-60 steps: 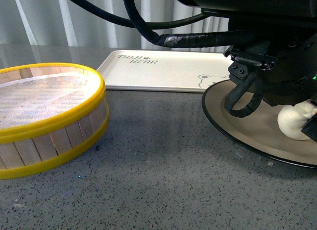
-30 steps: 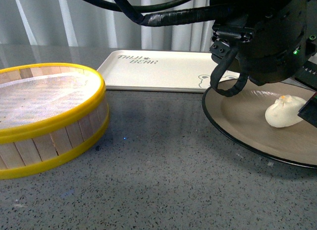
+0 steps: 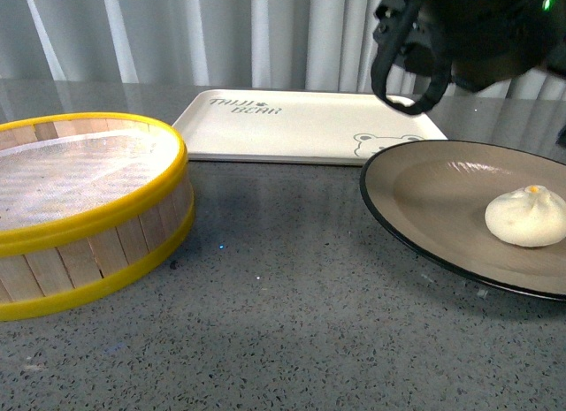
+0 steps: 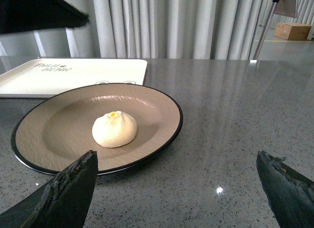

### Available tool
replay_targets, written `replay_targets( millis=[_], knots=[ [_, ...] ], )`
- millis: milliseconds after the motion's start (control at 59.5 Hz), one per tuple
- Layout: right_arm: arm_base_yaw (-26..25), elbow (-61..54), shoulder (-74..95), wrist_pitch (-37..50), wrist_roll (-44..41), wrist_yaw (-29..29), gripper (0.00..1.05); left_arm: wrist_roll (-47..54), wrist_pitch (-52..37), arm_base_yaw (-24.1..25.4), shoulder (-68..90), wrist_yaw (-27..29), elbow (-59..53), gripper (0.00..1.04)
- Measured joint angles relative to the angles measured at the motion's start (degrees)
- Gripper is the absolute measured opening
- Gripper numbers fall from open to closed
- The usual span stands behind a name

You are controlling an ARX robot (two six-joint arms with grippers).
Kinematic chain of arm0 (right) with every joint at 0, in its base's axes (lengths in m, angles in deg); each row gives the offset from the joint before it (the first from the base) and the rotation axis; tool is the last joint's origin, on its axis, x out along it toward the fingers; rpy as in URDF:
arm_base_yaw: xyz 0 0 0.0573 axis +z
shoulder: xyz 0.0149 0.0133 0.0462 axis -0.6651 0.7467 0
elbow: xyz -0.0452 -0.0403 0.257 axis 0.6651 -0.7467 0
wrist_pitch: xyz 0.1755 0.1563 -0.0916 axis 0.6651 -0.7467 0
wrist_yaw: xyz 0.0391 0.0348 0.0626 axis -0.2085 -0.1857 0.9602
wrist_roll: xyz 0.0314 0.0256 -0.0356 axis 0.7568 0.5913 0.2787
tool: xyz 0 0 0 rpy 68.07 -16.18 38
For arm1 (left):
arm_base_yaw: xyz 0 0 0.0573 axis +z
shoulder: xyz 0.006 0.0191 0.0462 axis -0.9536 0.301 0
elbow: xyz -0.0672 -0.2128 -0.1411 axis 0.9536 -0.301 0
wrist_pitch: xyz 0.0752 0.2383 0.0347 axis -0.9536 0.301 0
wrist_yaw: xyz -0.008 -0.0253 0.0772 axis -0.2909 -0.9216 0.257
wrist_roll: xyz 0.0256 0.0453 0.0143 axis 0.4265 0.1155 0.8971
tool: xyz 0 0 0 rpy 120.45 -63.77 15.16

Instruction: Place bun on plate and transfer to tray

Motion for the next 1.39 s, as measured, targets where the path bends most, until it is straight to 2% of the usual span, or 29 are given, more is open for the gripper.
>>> replay_targets(
  millis=[151,285,386,453,470,487,521,554,621,672,789,890,1394],
  knots=[
    [0.00,0.00,0.00,0.00,0.00,0.02,0.96,-3.08,-4.83,2.91,-7.56,2.27,-6.16,0.98],
    [0.00,0.00,0.00,0.00,0.00,0.00,0.96,-4.94,-9.20,7.39,-17.70,3.54,-16.65,0.98],
    [0.00,0.00,0.00,0.00,0.00,0.00,0.96,-6.71,-10.38,12.79,-27.65,3.54,-27.10,0.98],
    [0.00,0.00,0.00,0.00,0.00,0.00,0.96,-8.31,-10.49,18.34,-34.86,1.97,-33.79,0.98],
    [0.00,0.00,0.00,0.00,0.02,0.00,0.96,-8.85,-11.47,19.17,-36.22,3.76,-35.15,0.96],
    [0.00,0.00,0.00,0.00,0.00,0.00,0.96,-10.36,-14.43,20.85,-38.38,8.46,-37.70,0.91],
    [0.00,0.00,0.00,0.00,0.00,0.02,0.96,-11.41,-17.77,23.74,-41.46,11.56,-41.40,0.84],
    [0.00,0.00,0.00,0.00,0.00,0.02,0.96,-12.07,-19.19,26.47,-44.04,11.26,-43.91,0.78],
    [0.00,0.00,0.00,0.00,0.02,-0.11,0.96,-13.25,-20.63,36.35,-52.50,4.02,-54.29,0.60],
    [0.00,0.00,0.00,0.00,0.00,-0.02,0.96,-13.84,-21.81,39.50,-56.35,4.00,-59.89,0.48],
    [0.00,0.00,0.00,0.00,0.00,0.07,0.96,-14.25,-24.30,39.60,-60.61,2.40,-67.14,0.21],
    [0.00,0.00,0.00,0.00,0.00,-0.17,0.96,-14.25,-25.18,39.56,-62.88,2.36,-70.44,0.05],
    [0.00,0.00,0.00,0.00,0.00,-0.04,0.96,-14.47,-23.98,39.63,-75.87,2.51,-81.92,0.04]
  ],
)
